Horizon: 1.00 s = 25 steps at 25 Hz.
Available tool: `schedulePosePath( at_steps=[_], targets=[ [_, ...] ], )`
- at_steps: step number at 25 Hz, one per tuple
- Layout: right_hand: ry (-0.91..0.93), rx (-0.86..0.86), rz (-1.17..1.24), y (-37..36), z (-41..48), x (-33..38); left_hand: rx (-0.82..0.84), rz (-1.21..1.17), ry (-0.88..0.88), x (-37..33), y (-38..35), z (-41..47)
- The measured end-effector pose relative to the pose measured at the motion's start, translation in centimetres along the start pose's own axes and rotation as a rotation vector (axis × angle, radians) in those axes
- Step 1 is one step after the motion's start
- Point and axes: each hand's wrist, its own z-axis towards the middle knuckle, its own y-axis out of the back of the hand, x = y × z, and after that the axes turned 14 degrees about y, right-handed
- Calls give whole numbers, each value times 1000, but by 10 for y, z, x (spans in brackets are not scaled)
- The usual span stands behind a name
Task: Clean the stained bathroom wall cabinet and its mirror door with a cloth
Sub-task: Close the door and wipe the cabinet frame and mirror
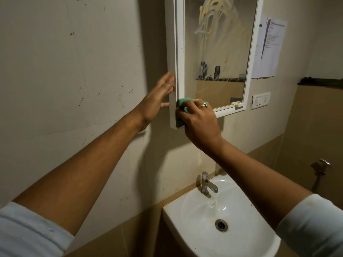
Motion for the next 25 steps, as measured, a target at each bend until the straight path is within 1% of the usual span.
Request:
schedulePosePath(
  at_steps=[2, 5, 13, 16, 17, 19, 20, 21, 22, 23, 25],
  targets=[
    [60, 26, -51, -1, -1, 4, -1, -7, -4, 2, 1, 1],
    [72, 76, -107, -4, -2, 14, -12, -18, -13, 5, -2, 4],
    [-41, 19, 83, -24, -29, 25, -27, -4, 7, 13, -6, 3],
    [0, 14, 153, -21, -30, 20, -32, -3, 21, 12, -8, 3],
    [29, 51, 184, -18, -31, 15, -34, -2, 32, 11, -8, 2],
    [65, 222, 257, -15, -38, 4, -27, 2, 56, 9, -7, 2],
    [30, 298, 333, -13, -45, -2, -24, 6, 66, 9, -6, 1],
    [-69, 315, 456, -9, -51, -6, -28, 18, 68, 8, -6, 0],
    [-227, 269, 621, -1, -52, -12, -50, 45, 59, 7, -5, -2],
    [-389, 184, 809, 8, -49, -18, -95, 82, 42, 4, -4, -3],
    [-637, 19, 1140, 32, -34, -32, -245, 136, -18, -6, -5, -4]
  ],
)
